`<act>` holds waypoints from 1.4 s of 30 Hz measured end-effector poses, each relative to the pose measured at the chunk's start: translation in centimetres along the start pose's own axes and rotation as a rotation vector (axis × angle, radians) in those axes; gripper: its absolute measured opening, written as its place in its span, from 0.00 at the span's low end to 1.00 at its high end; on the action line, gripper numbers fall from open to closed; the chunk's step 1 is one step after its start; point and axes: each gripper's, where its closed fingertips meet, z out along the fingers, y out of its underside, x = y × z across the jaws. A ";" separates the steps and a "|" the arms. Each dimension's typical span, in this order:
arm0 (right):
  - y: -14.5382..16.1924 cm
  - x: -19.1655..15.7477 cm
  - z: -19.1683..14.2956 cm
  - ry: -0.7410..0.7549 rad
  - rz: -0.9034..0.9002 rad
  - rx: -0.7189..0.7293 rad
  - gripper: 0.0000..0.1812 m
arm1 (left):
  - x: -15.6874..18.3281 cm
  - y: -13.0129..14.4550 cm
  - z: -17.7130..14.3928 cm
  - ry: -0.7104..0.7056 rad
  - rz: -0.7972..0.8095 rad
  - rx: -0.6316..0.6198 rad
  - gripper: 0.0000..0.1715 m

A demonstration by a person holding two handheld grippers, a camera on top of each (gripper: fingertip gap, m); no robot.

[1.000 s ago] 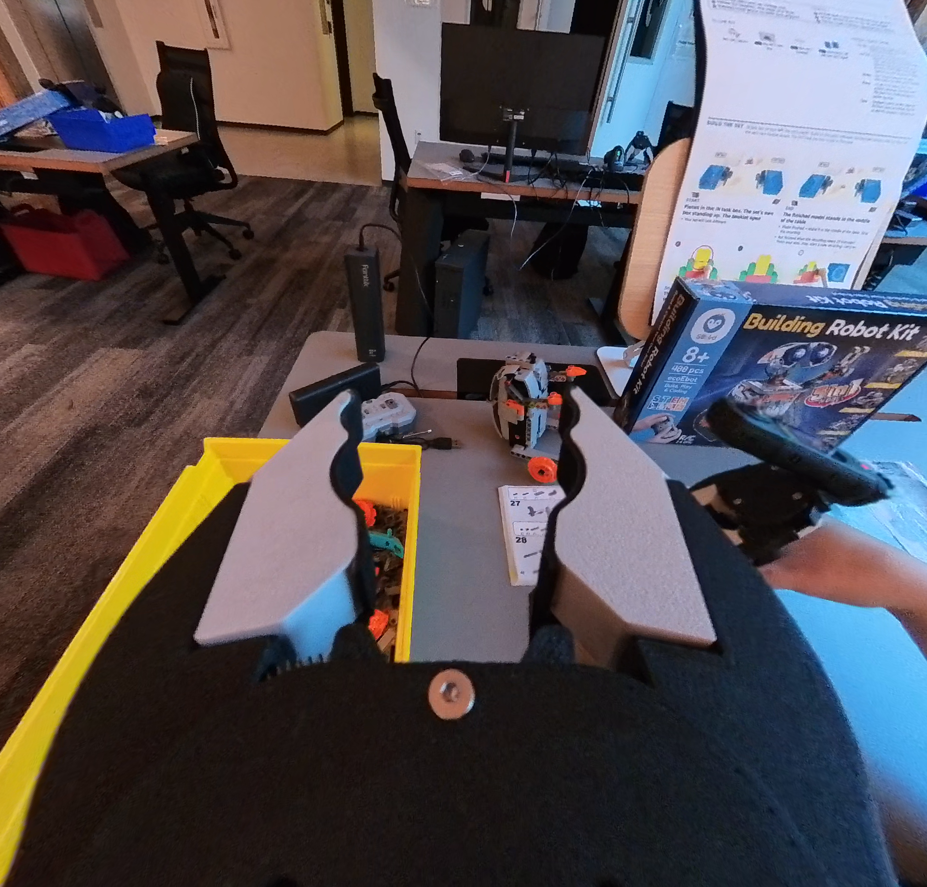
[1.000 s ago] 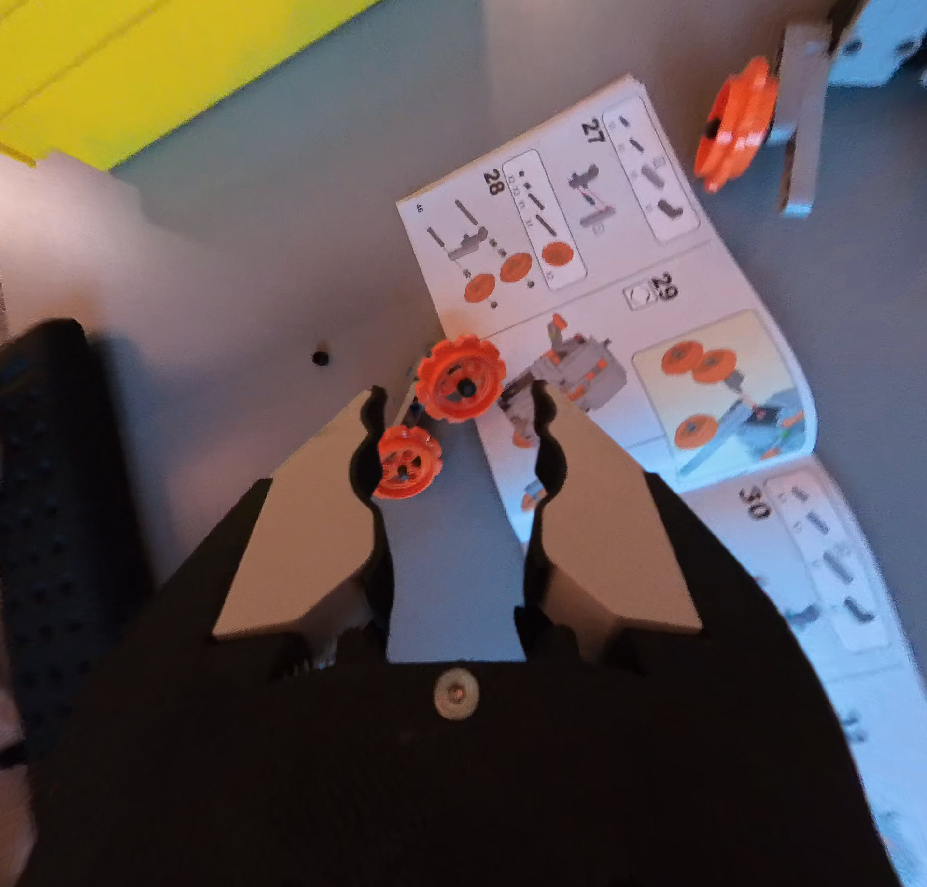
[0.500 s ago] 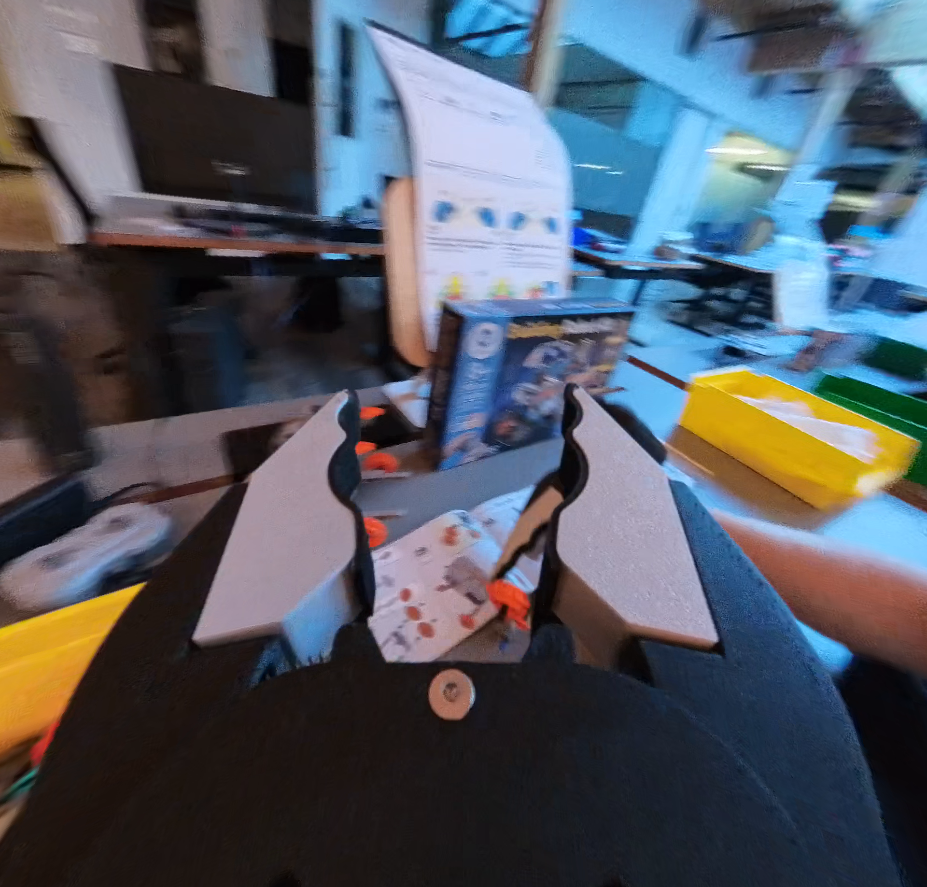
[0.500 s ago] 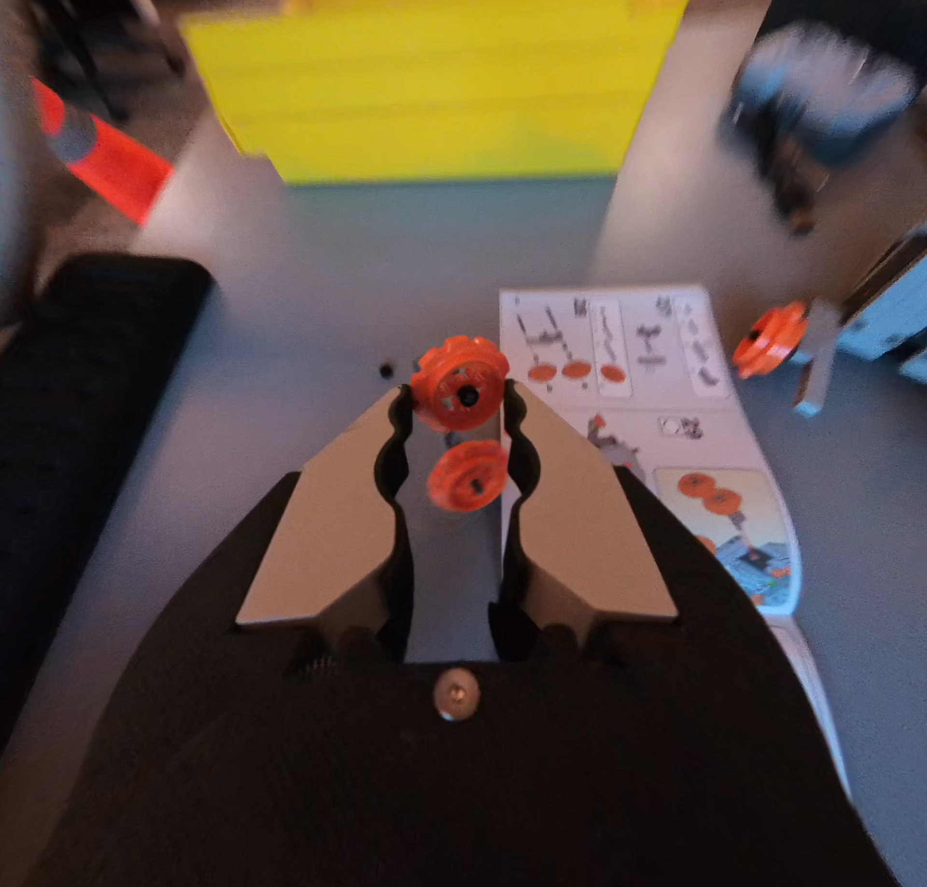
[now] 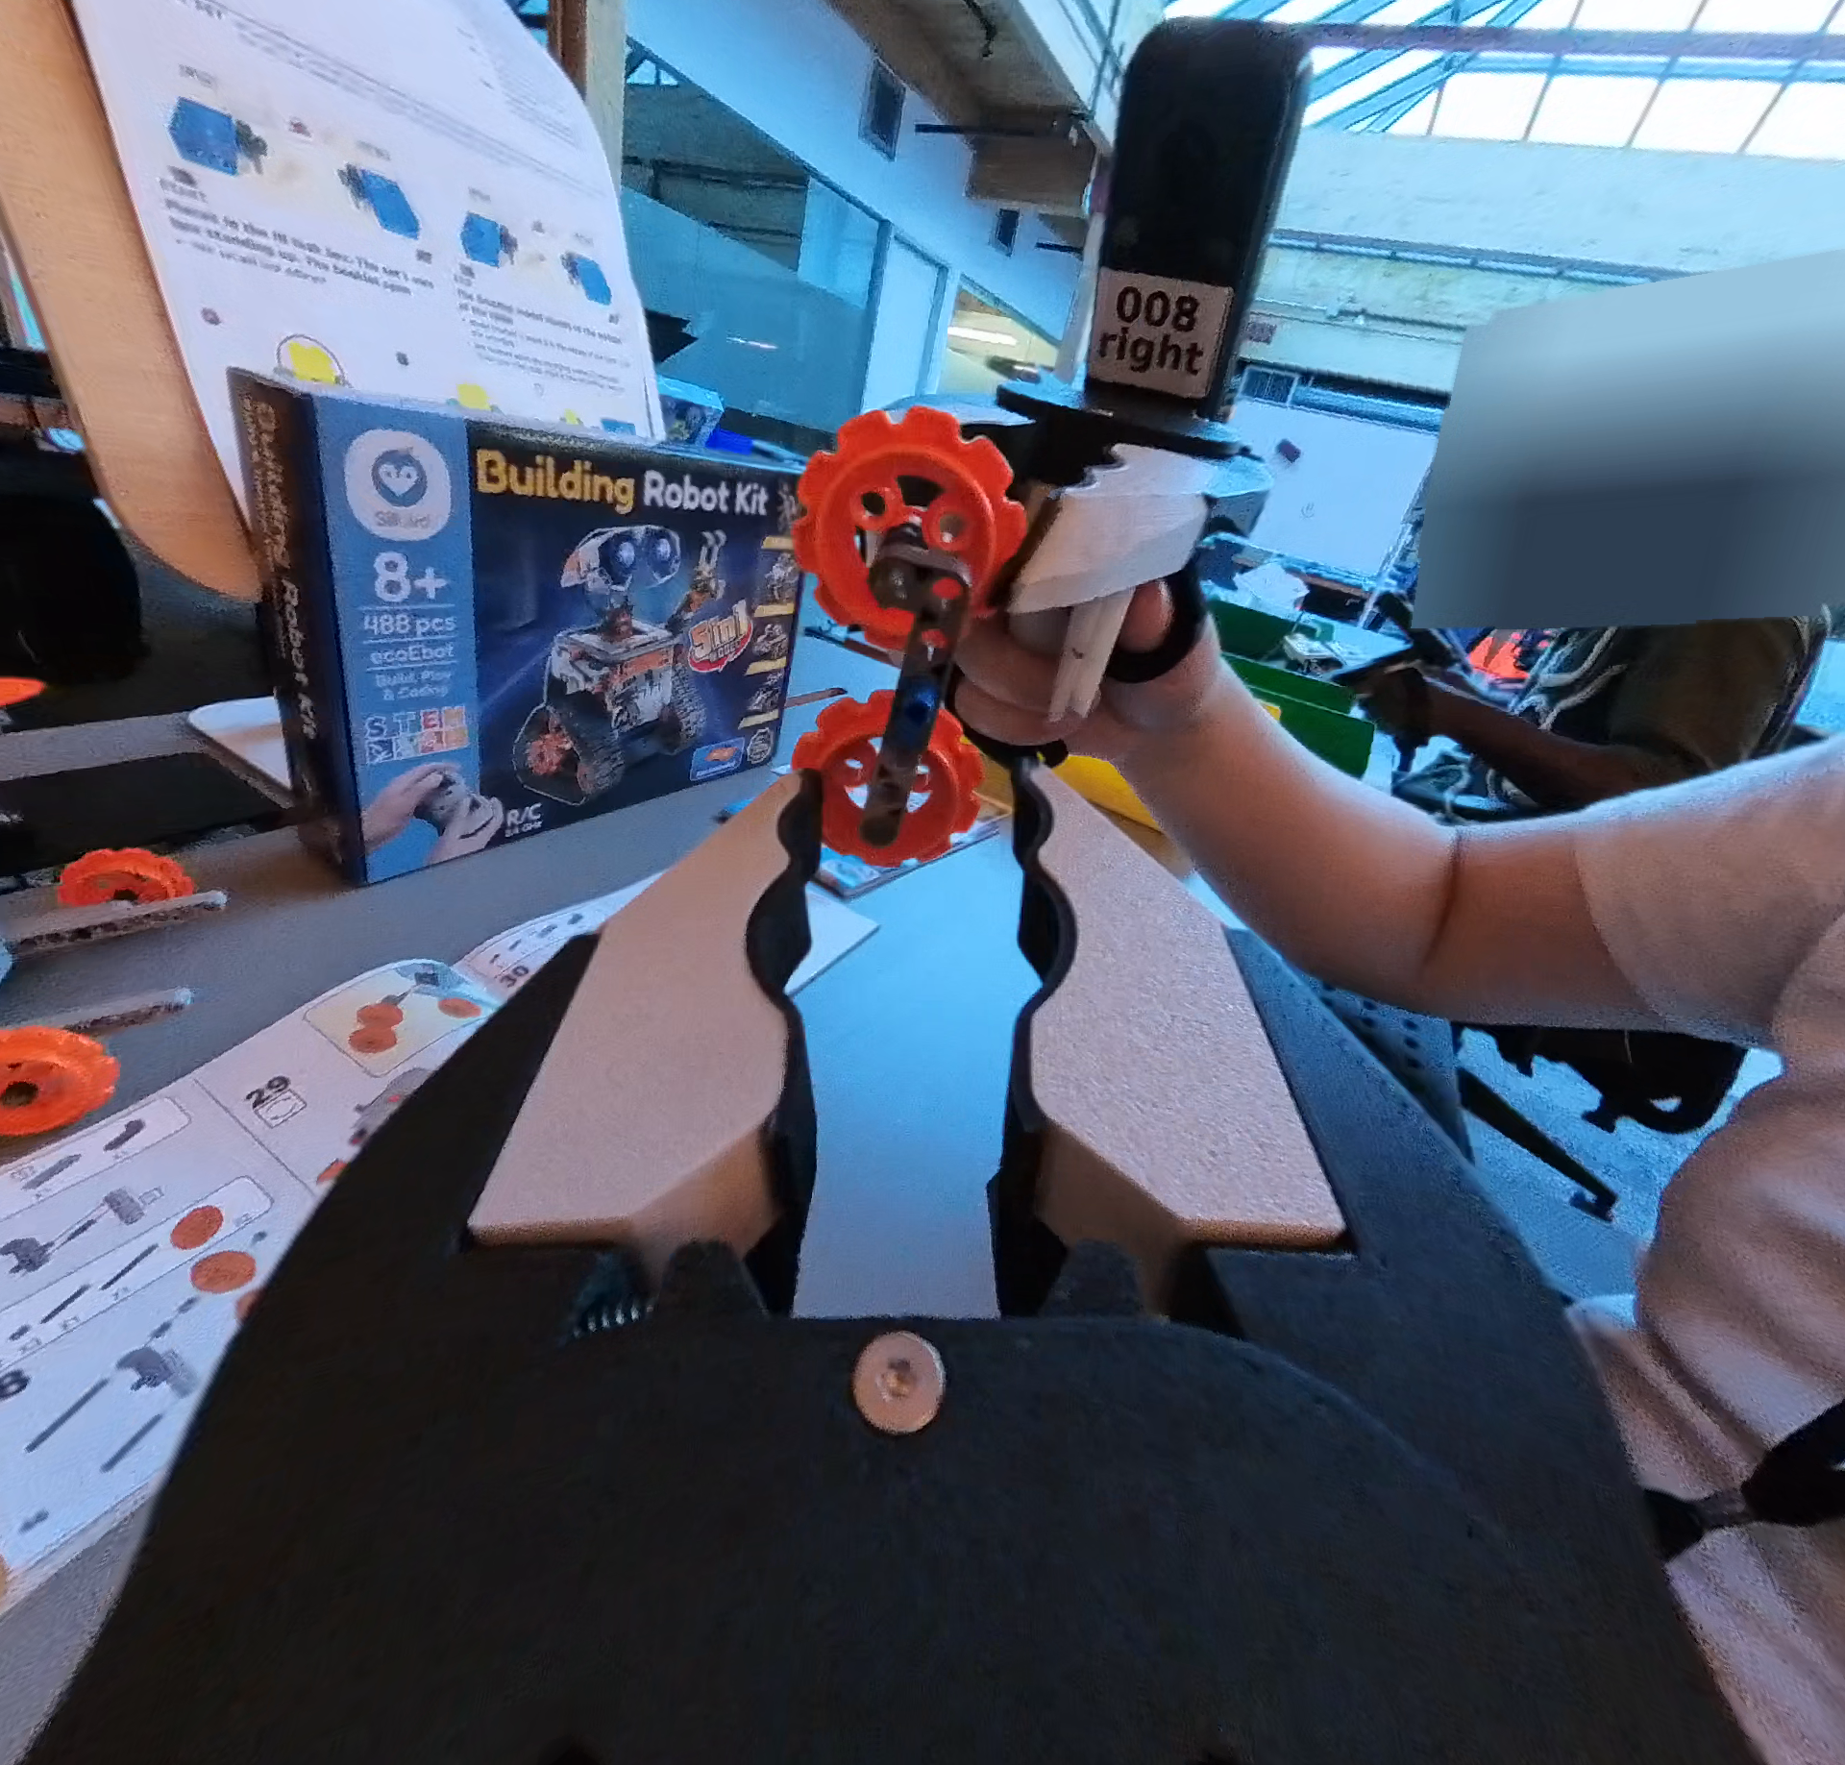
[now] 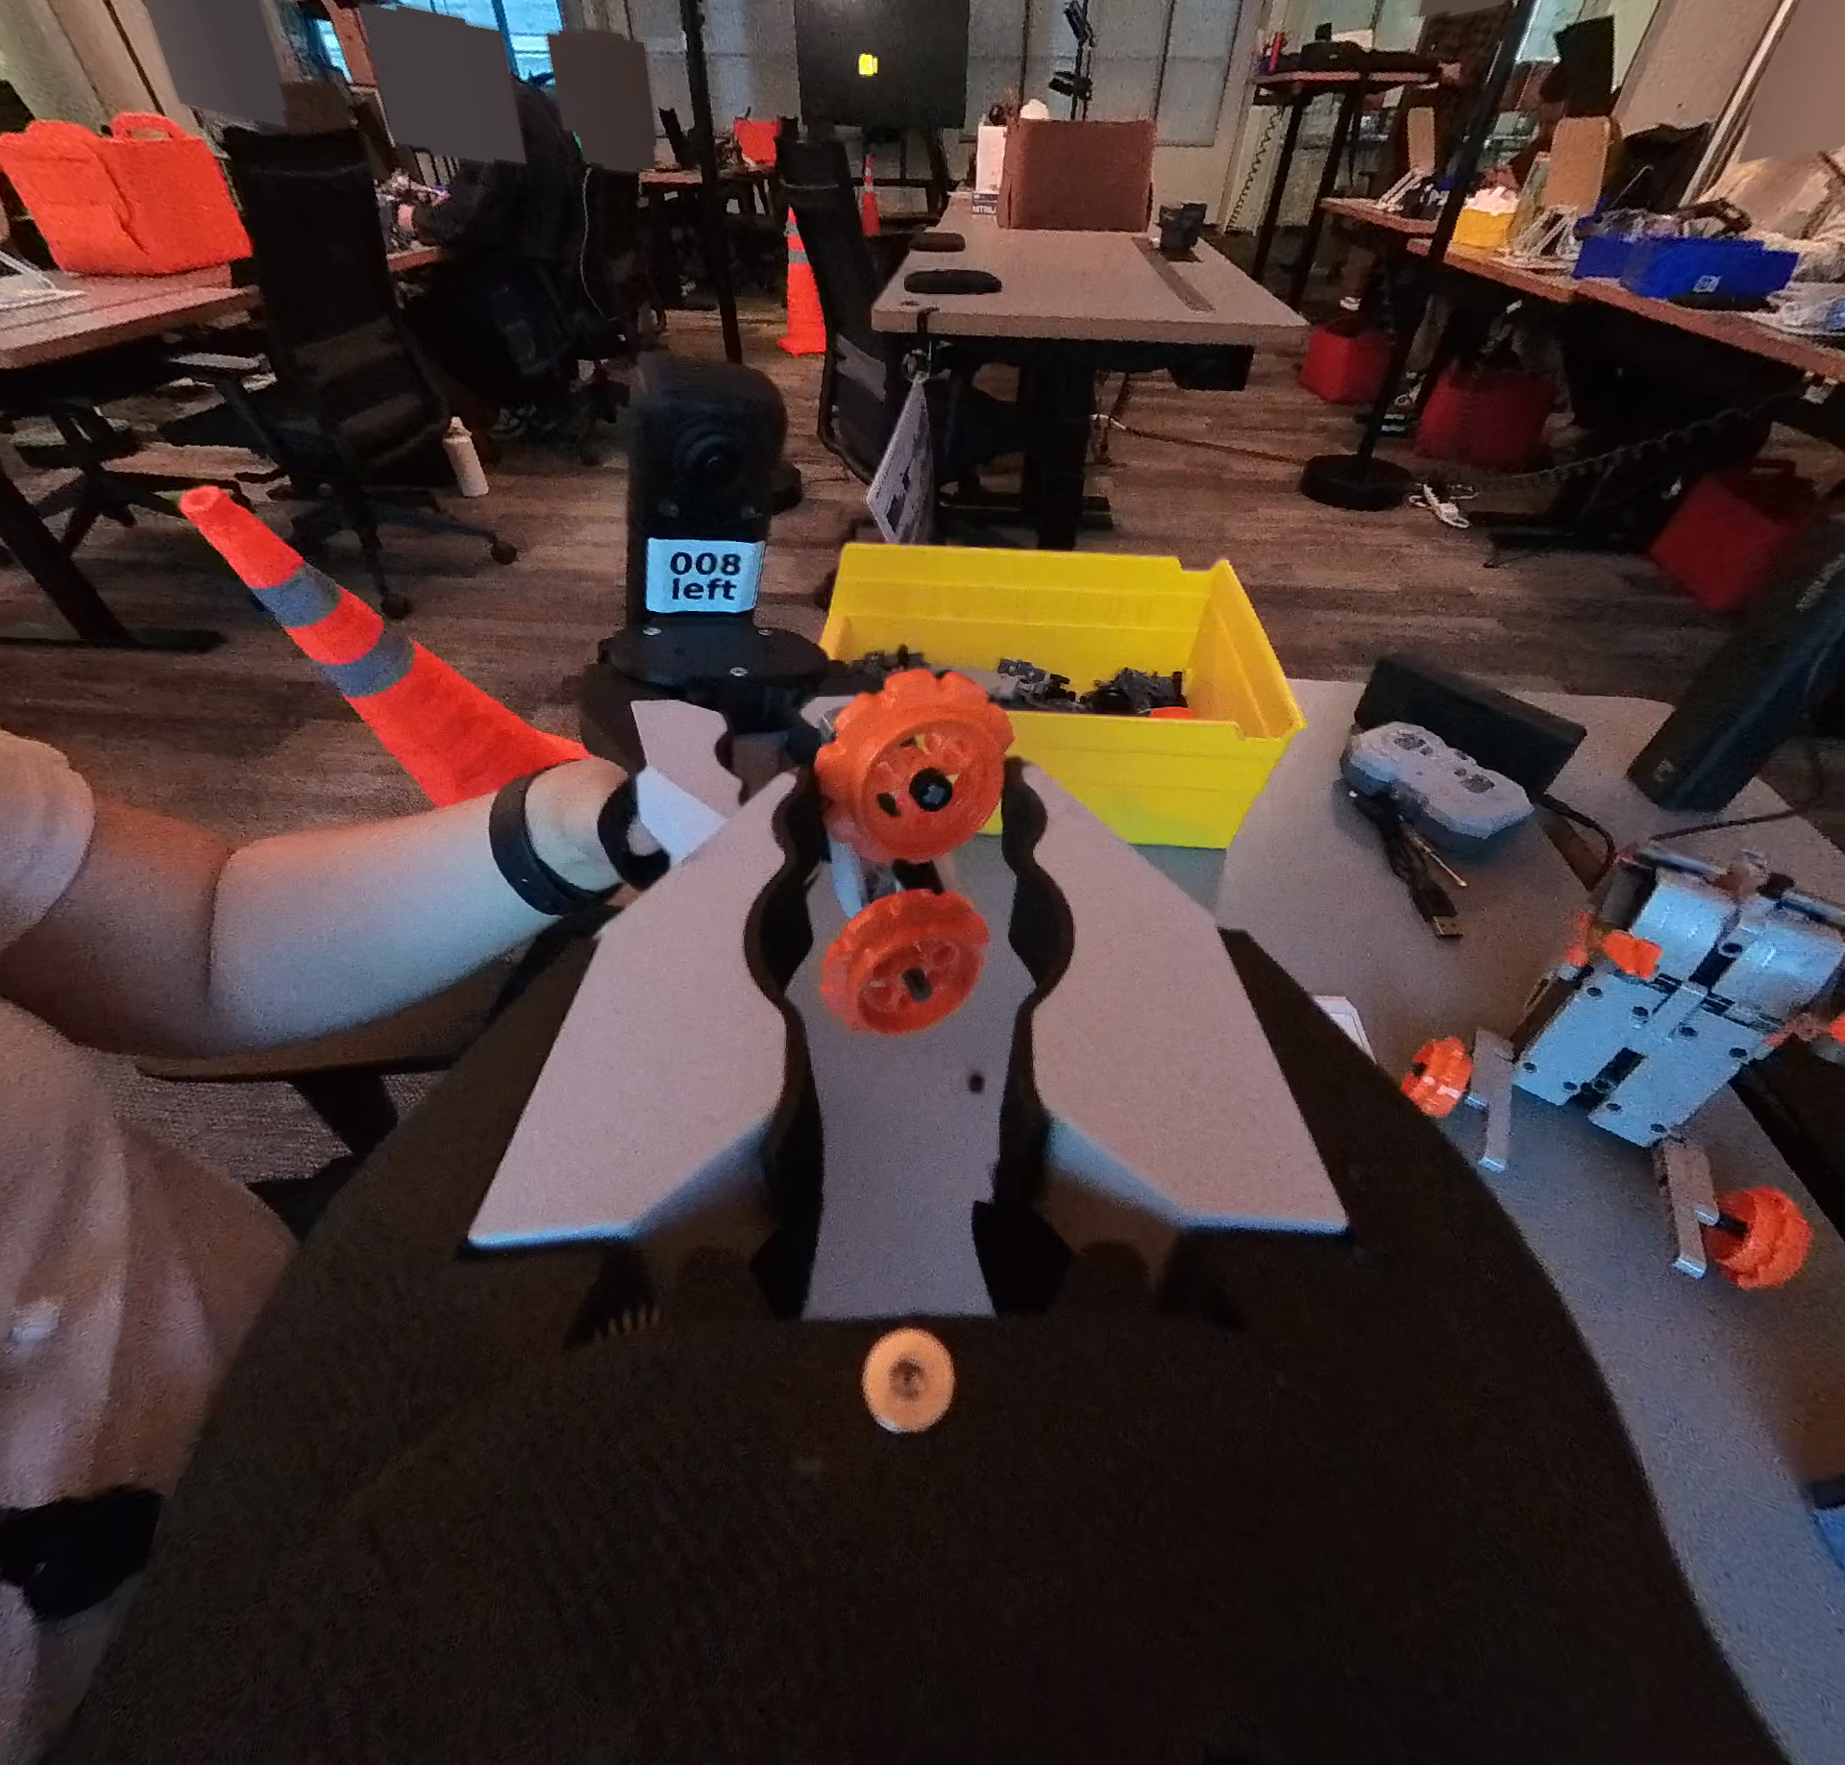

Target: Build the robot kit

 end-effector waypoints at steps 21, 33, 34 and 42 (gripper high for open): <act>-3.7 -3.4 -1.0 0.022 0.069 -0.006 0.20 | 3.2 -1.8 -0.6 -0.022 0.078 0.035 0.03; -4.0 -1.6 -1.3 0.046 0.028 0.058 0.32 | 1.2 -1.0 -3.0 -0.074 -0.046 0.043 0.03; -3.0 -0.6 -1.9 0.078 -0.014 0.027 0.32 | 0.9 -1.0 -4.1 -0.087 -0.062 0.049 0.03; 17.1 2.4 4.8 -0.087 -0.213 -0.807 0.18 | -0.6 0.0 -12.7 -0.241 -0.161 0.103 0.03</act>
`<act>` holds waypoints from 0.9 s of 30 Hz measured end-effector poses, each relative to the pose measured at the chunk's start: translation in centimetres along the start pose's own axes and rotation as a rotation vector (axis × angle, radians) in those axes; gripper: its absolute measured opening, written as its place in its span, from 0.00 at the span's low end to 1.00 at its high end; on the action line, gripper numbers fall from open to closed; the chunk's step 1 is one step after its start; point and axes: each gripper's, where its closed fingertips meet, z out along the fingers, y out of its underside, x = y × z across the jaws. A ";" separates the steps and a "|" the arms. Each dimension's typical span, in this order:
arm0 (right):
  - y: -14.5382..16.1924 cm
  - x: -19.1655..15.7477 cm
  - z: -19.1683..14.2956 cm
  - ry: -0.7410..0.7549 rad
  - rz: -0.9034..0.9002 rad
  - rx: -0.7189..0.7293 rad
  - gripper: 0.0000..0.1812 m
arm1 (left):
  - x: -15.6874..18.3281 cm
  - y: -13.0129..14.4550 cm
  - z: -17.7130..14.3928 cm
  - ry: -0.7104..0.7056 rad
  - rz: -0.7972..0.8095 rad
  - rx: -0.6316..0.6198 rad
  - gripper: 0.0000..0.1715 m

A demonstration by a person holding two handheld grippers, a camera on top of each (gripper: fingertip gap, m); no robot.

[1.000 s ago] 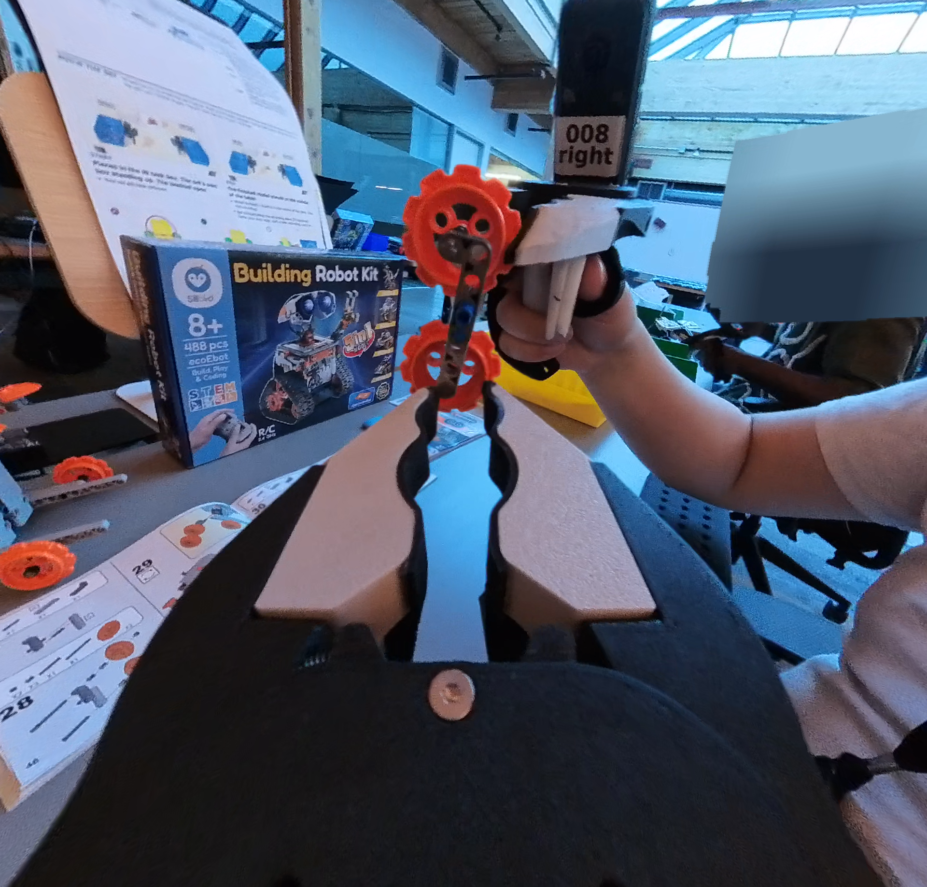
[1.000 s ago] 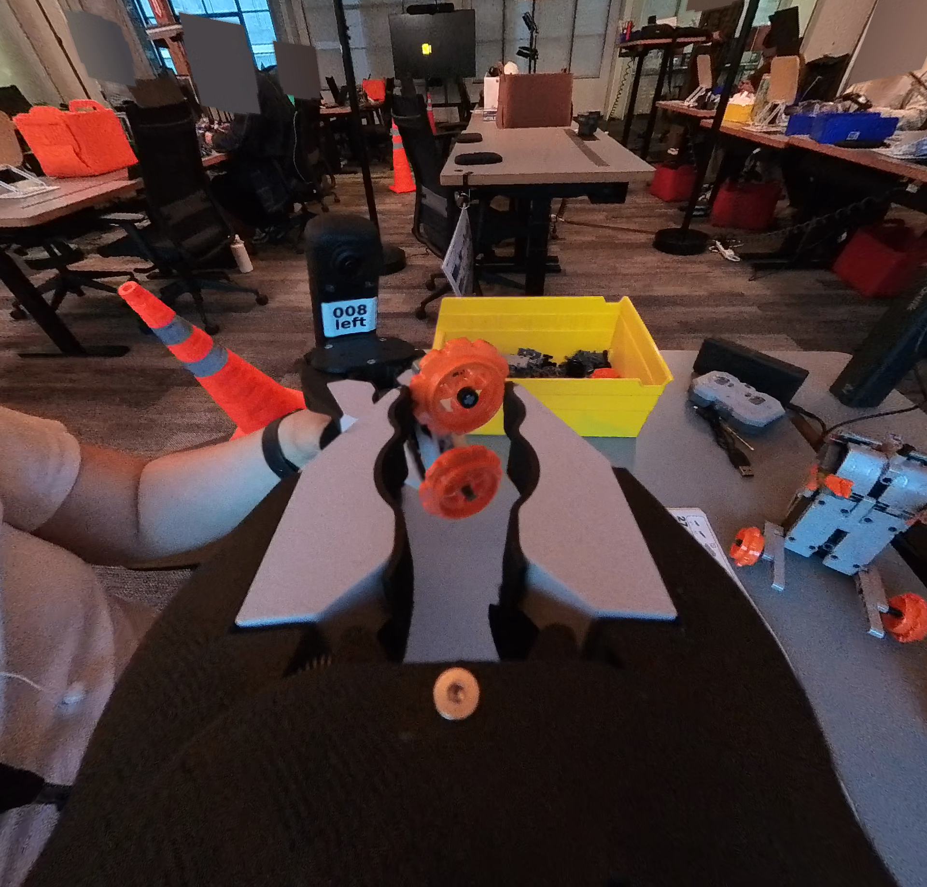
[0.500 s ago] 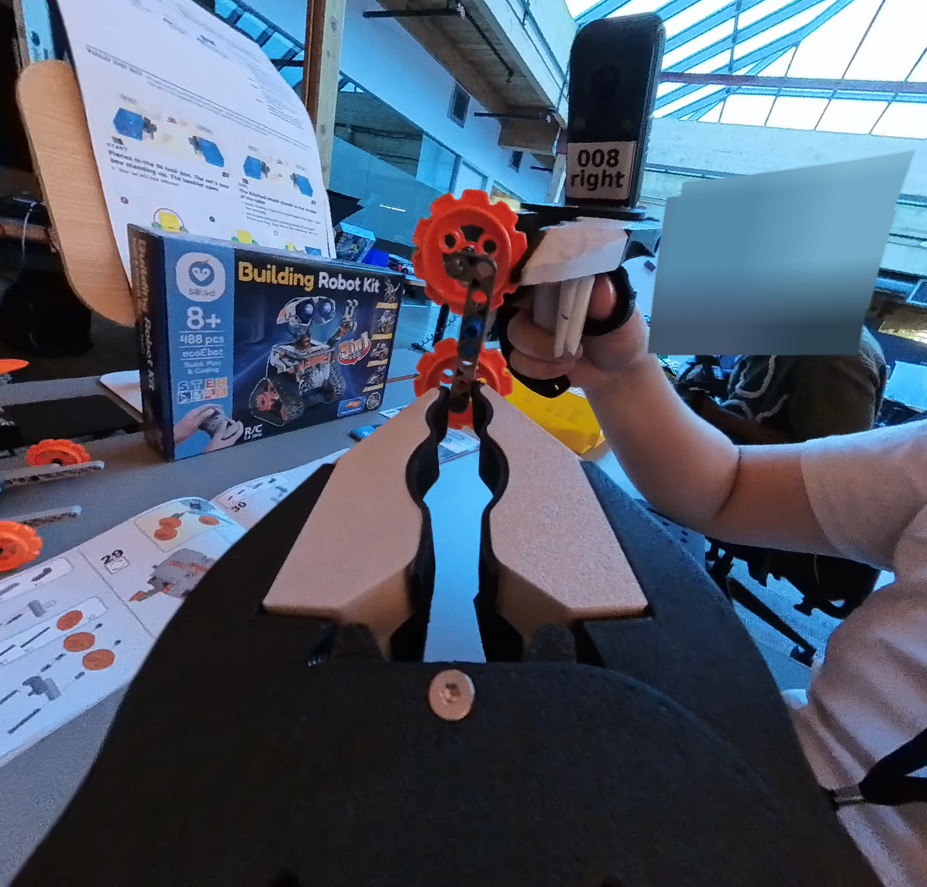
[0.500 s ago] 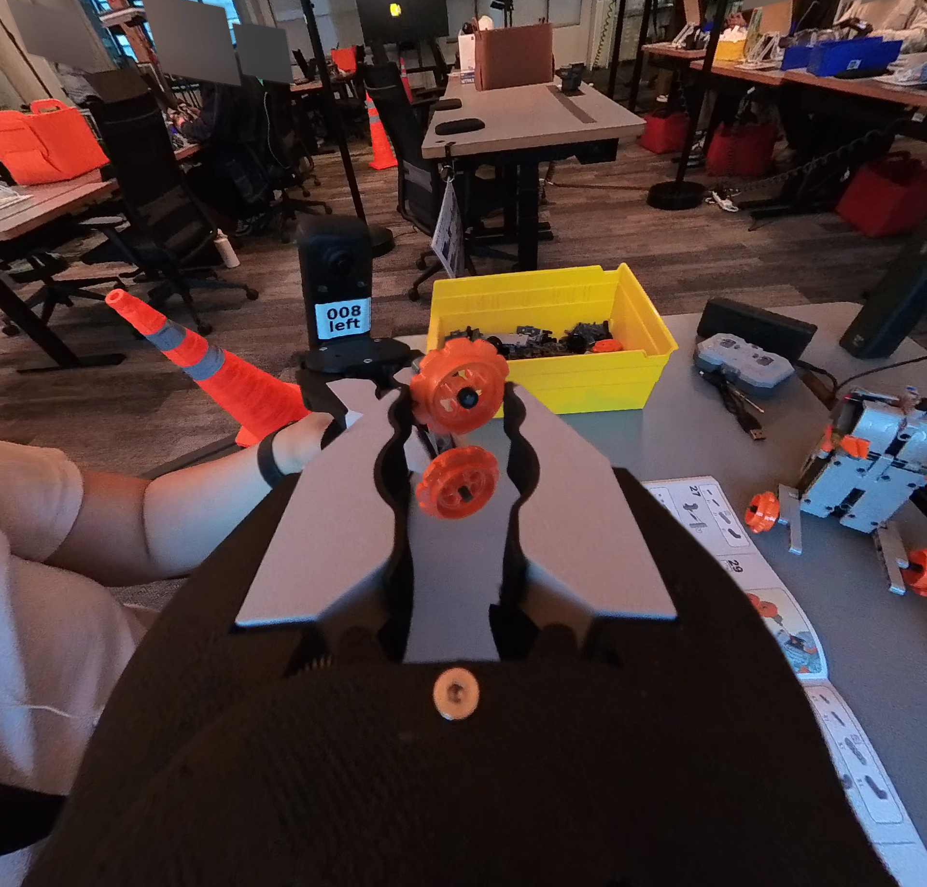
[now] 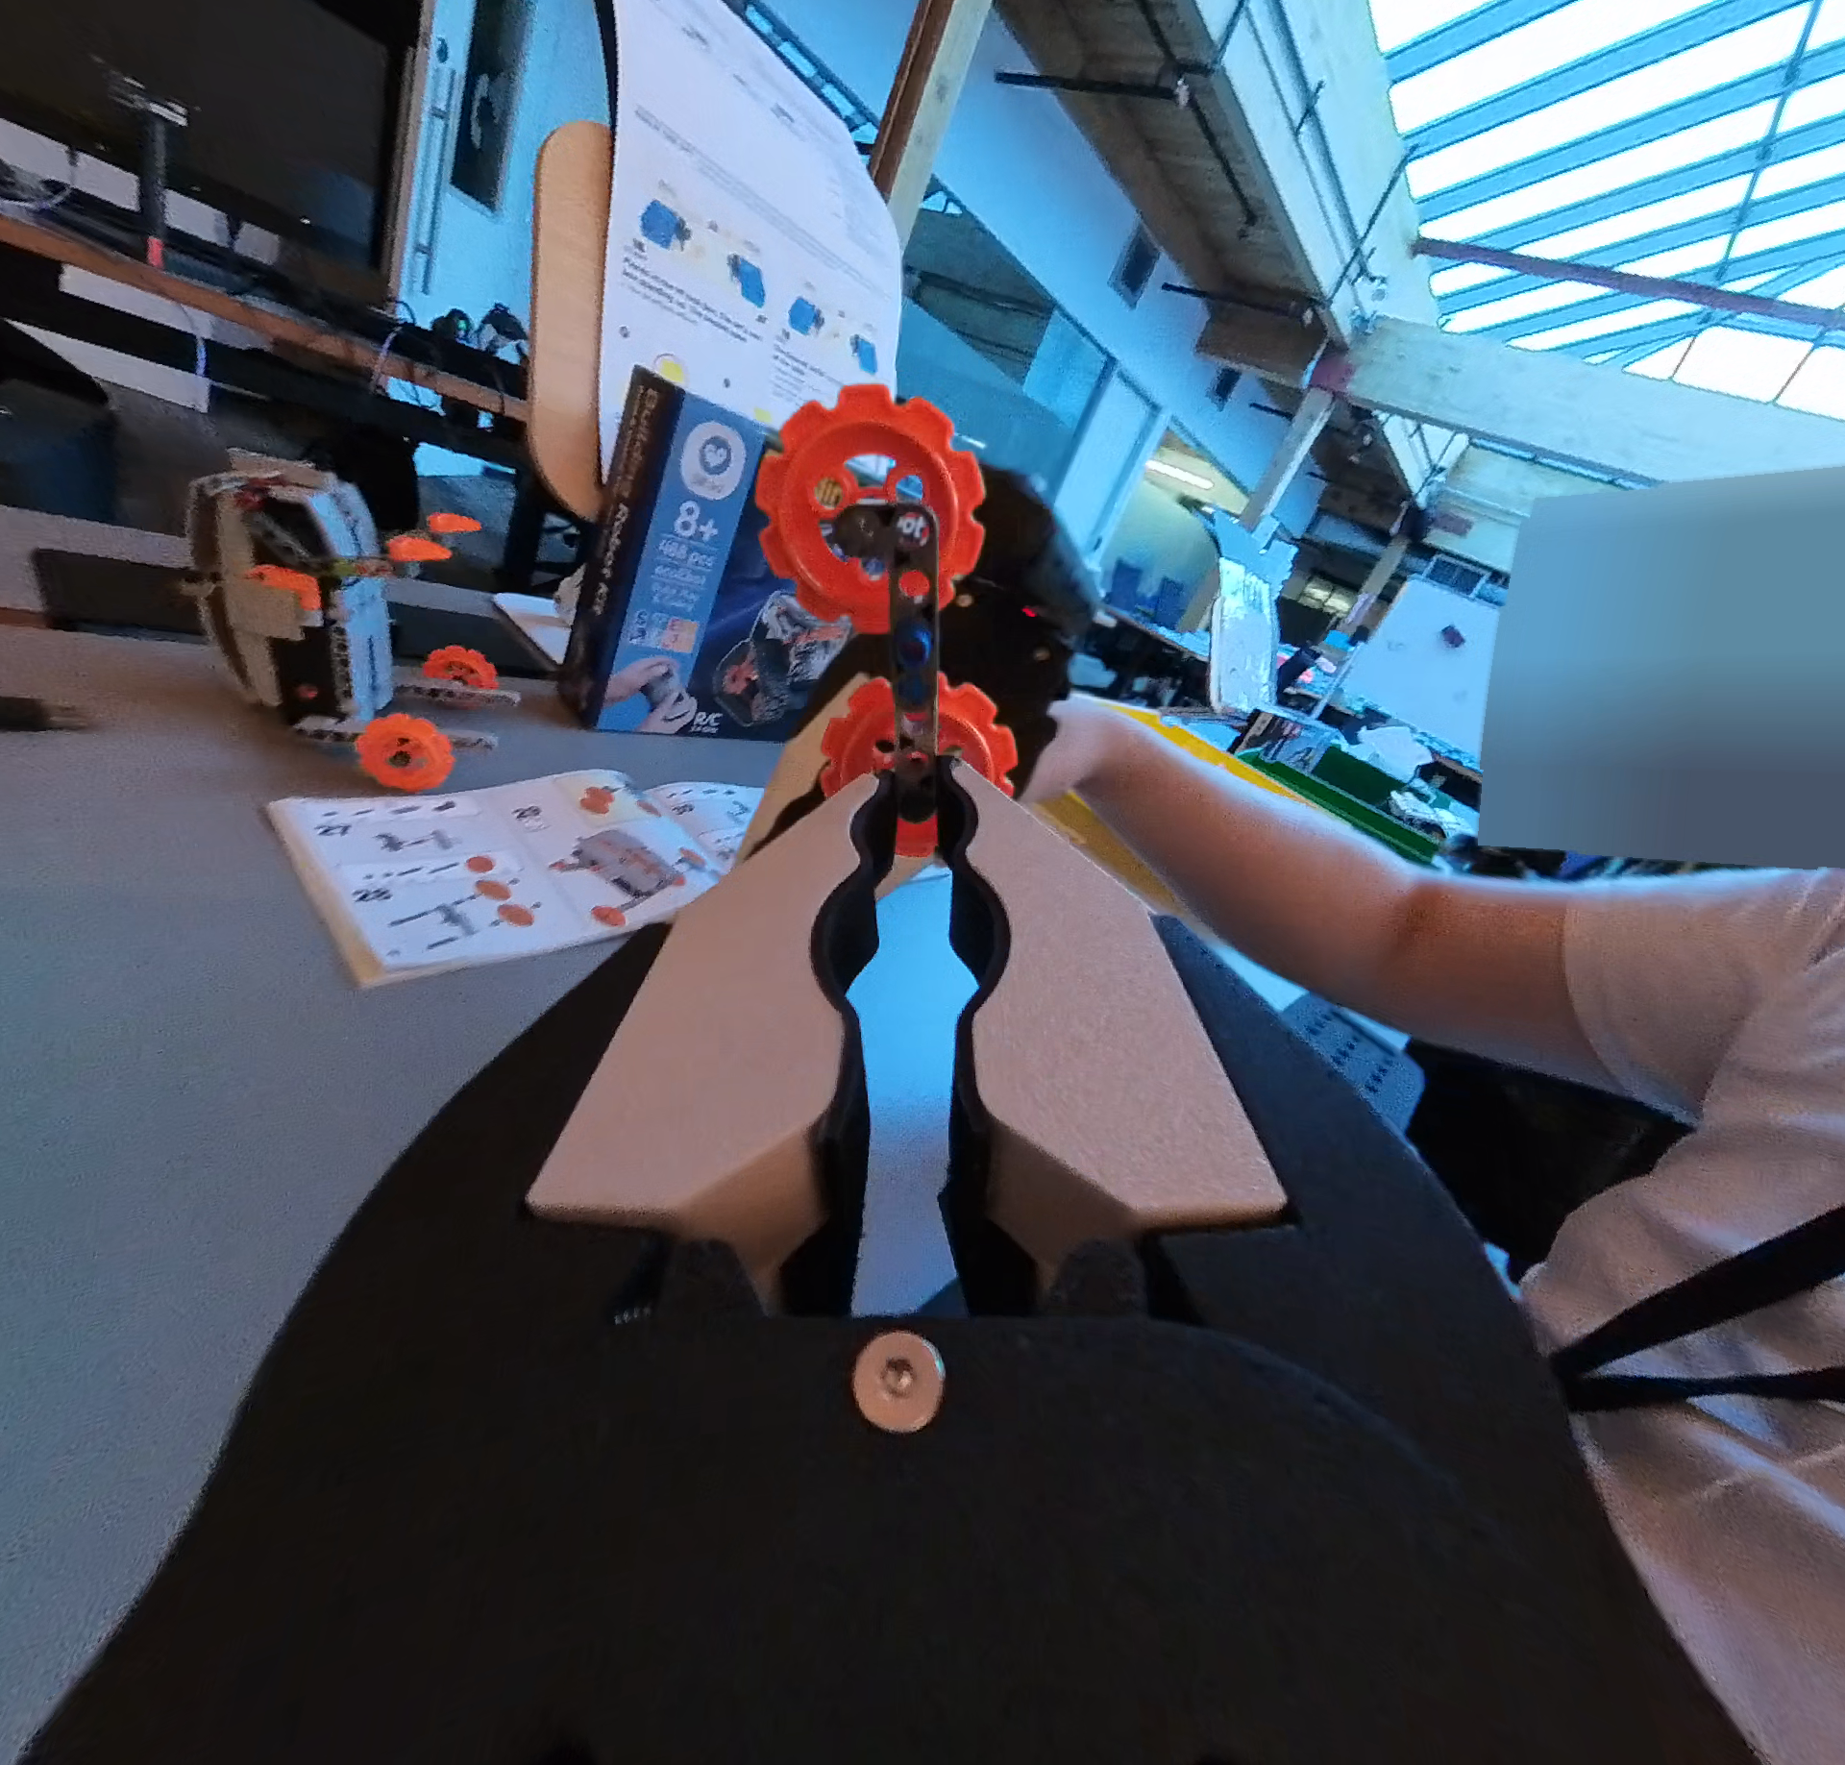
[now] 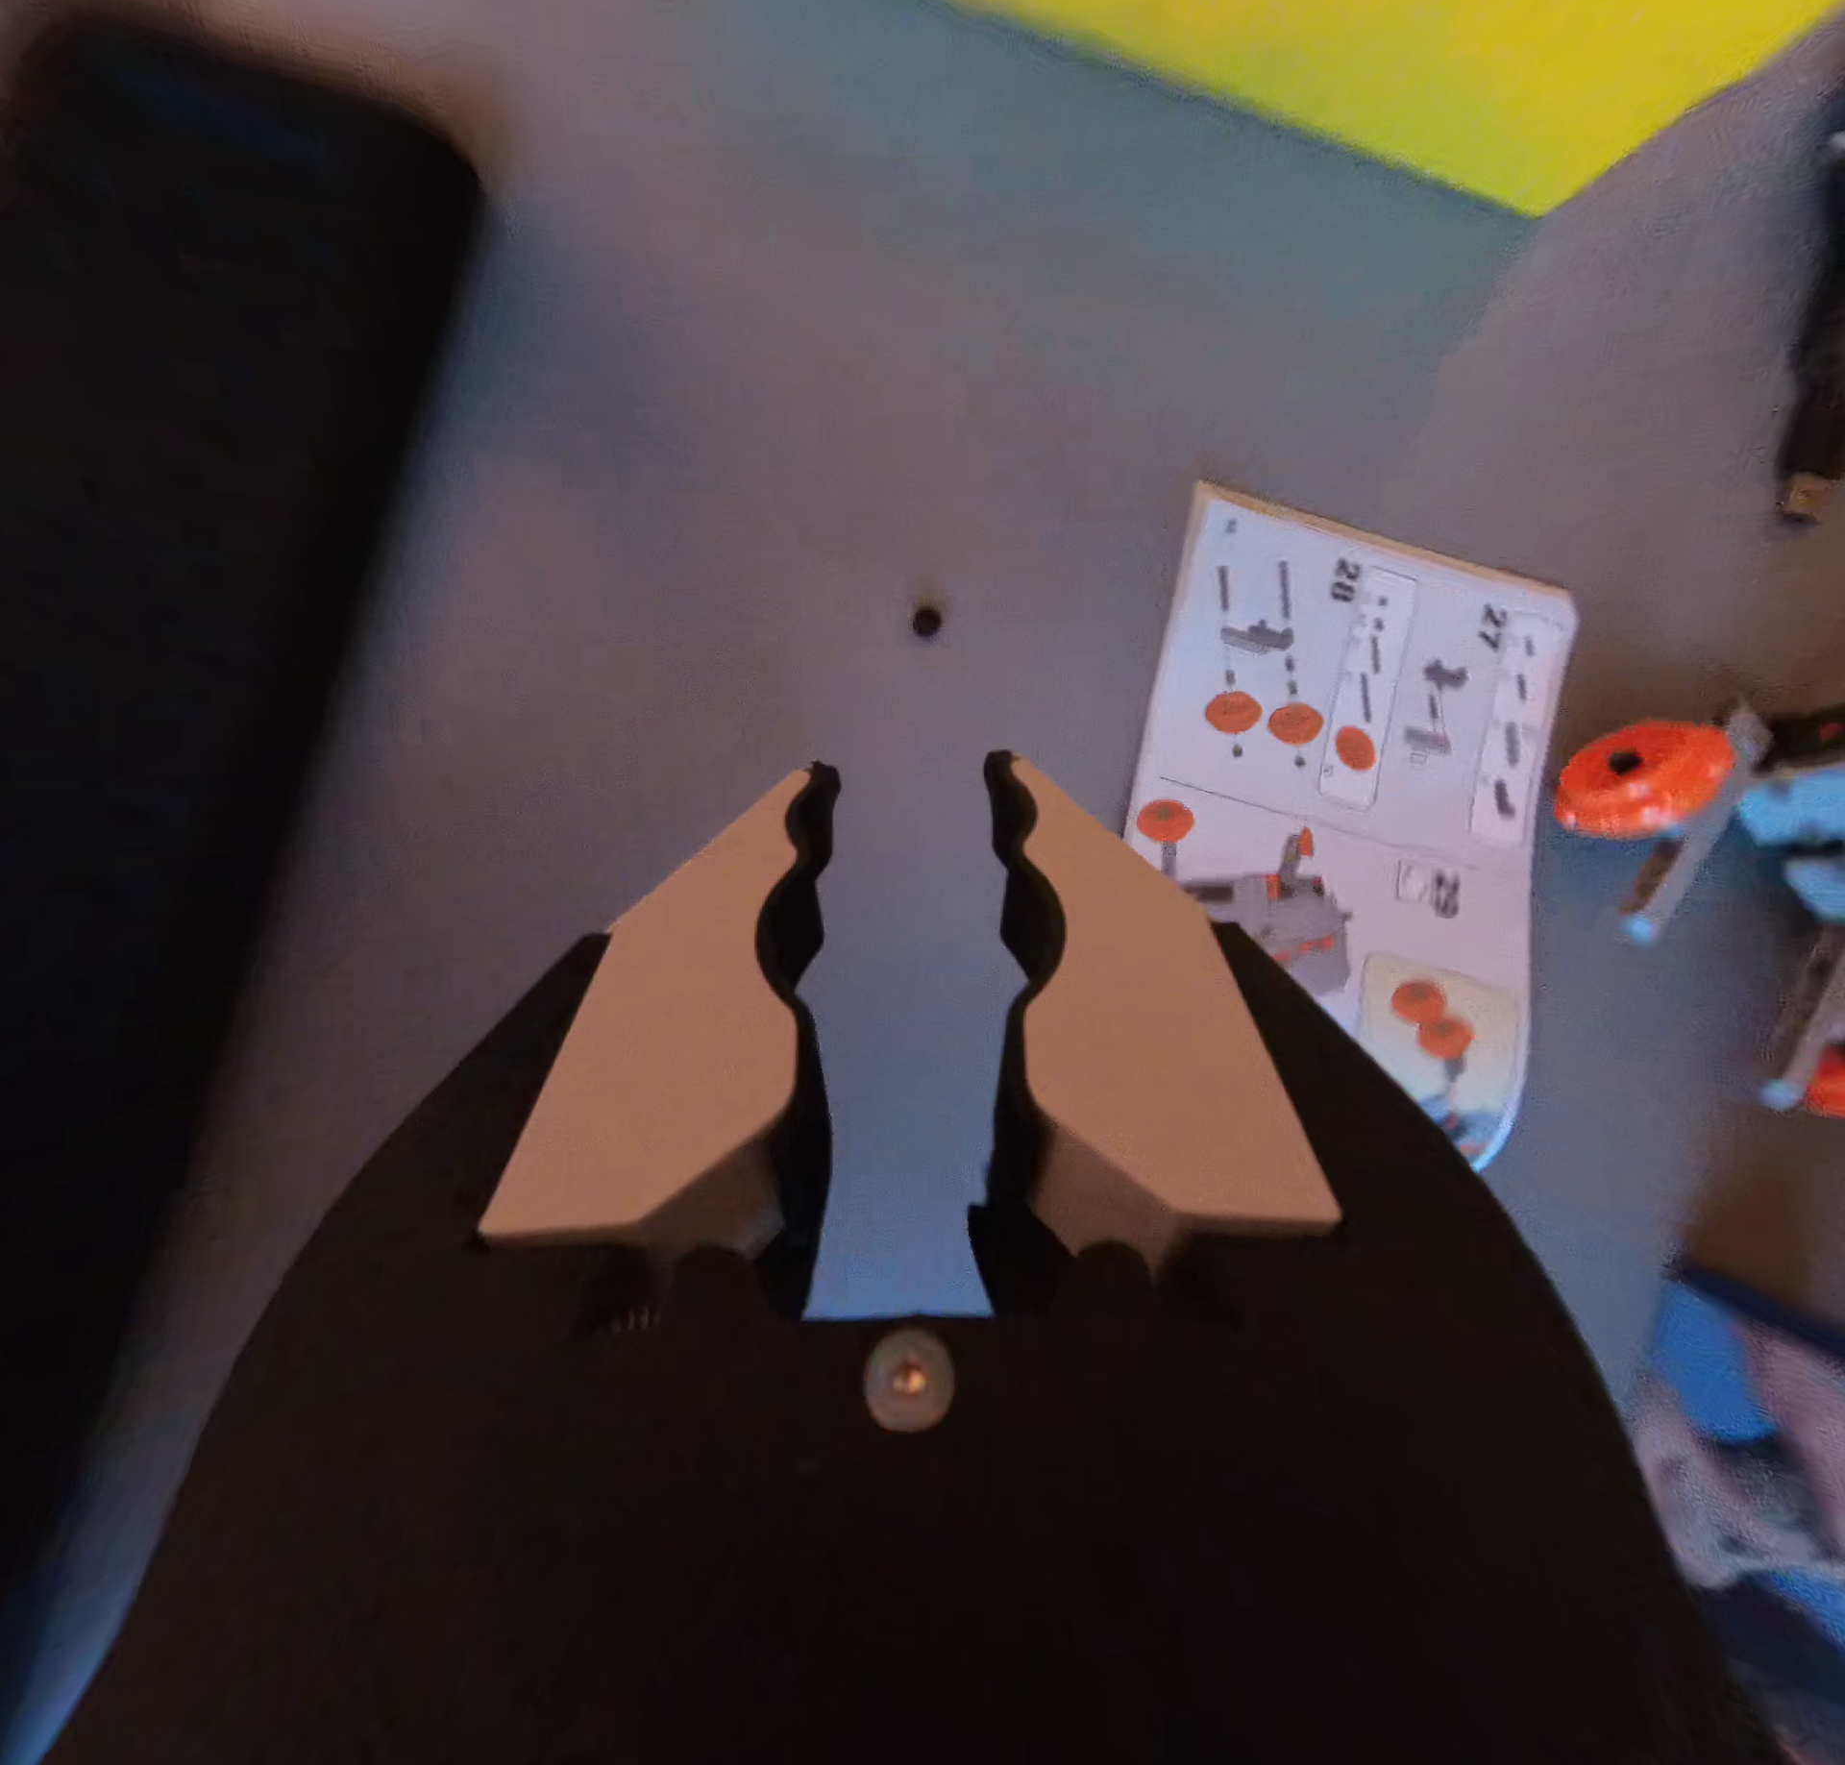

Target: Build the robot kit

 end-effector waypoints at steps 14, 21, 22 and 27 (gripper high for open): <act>-0.8 0.1 7.1 -0.200 -0.222 -0.270 0.11 | 2.0 -1.7 -4.9 0.027 0.079 0.035 0.03; -0.4 0.2 7.5 -0.215 -0.235 -0.309 0.10 | 2.2 -1.6 -5.3 0.044 0.088 0.032 0.03; -0.4 0.1 7.5 -0.222 -0.233 -0.308 0.09 | 2.2 -1.5 -5.3 0.043 0.087 0.032 0.03; -0.5 0.2 7.6 -0.216 -0.228 -0.299 0.07 | 2.1 -1.4 -5.6 0.045 0.086 0.028 0.03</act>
